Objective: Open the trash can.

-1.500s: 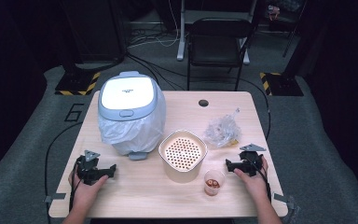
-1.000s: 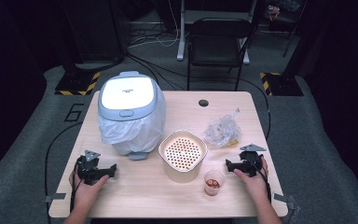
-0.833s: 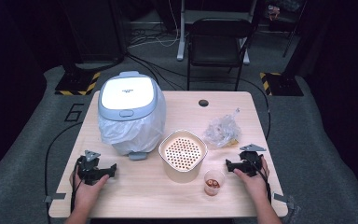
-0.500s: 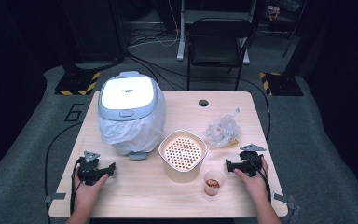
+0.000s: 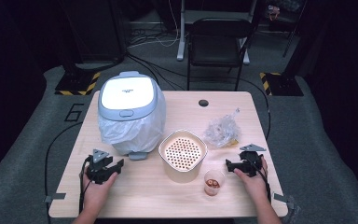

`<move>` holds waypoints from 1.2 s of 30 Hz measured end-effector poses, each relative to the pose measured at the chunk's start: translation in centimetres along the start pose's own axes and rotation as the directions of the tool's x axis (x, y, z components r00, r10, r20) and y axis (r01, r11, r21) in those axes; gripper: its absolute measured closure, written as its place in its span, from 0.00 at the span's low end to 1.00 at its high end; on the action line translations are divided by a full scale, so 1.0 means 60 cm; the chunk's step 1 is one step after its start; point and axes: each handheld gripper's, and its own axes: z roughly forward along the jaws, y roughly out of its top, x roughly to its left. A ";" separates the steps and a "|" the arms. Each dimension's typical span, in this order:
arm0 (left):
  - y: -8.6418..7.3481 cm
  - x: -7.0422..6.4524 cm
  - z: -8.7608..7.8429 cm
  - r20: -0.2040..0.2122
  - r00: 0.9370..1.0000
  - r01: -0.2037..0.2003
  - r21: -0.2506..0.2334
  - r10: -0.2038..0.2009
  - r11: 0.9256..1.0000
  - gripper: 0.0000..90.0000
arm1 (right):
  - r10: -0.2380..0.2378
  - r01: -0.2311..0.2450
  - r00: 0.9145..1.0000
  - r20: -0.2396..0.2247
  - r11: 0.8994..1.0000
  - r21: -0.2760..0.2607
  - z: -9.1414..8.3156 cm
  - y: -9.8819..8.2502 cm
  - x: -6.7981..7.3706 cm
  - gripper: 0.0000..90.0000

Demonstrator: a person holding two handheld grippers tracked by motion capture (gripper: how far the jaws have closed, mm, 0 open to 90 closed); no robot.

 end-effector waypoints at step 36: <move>0.019 -0.102 0.071 -0.074 0.997 -0.036 -0.062 0.031 0.997 0.78 | -0.001 0.001 1.000 0.002 1.000 0.000 0.000 0.000 0.000 0.00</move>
